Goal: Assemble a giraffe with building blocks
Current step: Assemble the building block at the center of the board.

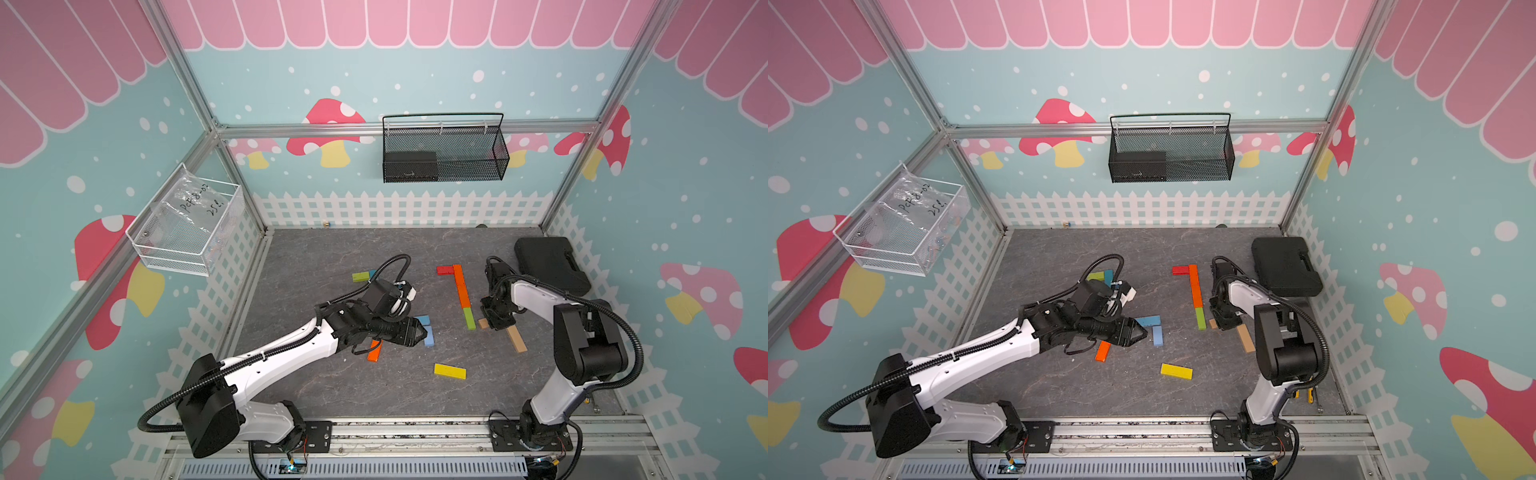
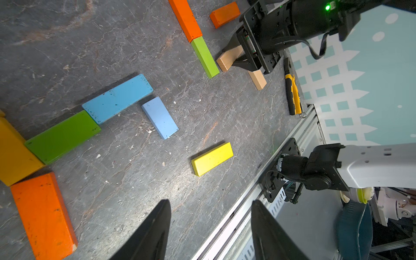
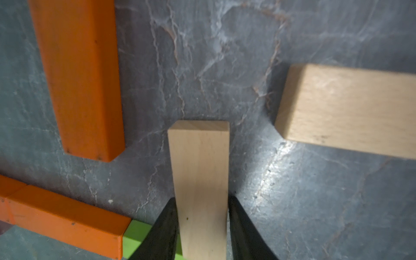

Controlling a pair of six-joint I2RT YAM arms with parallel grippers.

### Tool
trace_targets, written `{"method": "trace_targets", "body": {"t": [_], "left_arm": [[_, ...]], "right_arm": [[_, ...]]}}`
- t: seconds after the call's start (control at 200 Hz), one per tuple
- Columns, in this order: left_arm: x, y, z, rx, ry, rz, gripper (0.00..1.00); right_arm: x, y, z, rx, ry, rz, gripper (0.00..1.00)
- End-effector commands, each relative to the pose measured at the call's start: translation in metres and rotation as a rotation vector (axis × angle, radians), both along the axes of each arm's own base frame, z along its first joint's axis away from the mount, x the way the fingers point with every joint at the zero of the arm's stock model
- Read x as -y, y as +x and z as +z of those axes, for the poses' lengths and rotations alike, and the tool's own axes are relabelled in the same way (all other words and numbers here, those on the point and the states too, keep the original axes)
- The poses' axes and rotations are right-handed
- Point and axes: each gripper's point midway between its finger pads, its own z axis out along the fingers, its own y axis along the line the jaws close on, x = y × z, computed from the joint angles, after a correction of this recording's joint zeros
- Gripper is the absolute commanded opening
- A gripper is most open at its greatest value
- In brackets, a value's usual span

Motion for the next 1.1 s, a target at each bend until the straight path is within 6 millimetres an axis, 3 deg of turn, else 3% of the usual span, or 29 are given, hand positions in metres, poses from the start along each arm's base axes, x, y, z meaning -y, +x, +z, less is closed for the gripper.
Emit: {"method": "trace_targets", "body": {"t": [0.0, 0.295, 0.876, 1.096], "left_arm": [[-0.005, -0.003, 0.009, 0.025, -0.008, -0.012, 0.60], [-0.009, -0.006, 0.009, 0.028, -0.008, -0.010, 0.60], [-0.013, -0.008, 0.010, 0.036, -0.002, -0.010, 0.60], [-0.014, -0.007, 0.010, 0.040, 0.000, -0.006, 0.60]], "right_arm": [[-0.001, -0.001, -0.002, -0.014, -0.014, -0.056, 0.35], [-0.004, 0.000, -0.007, -0.001, -0.004, -0.072, 0.43], [-0.019, -0.003, -0.008, 0.012, 0.031, -0.088, 0.40], [-0.013, -0.005, -0.004, 0.014, -0.004, -0.075, 0.40]]}}
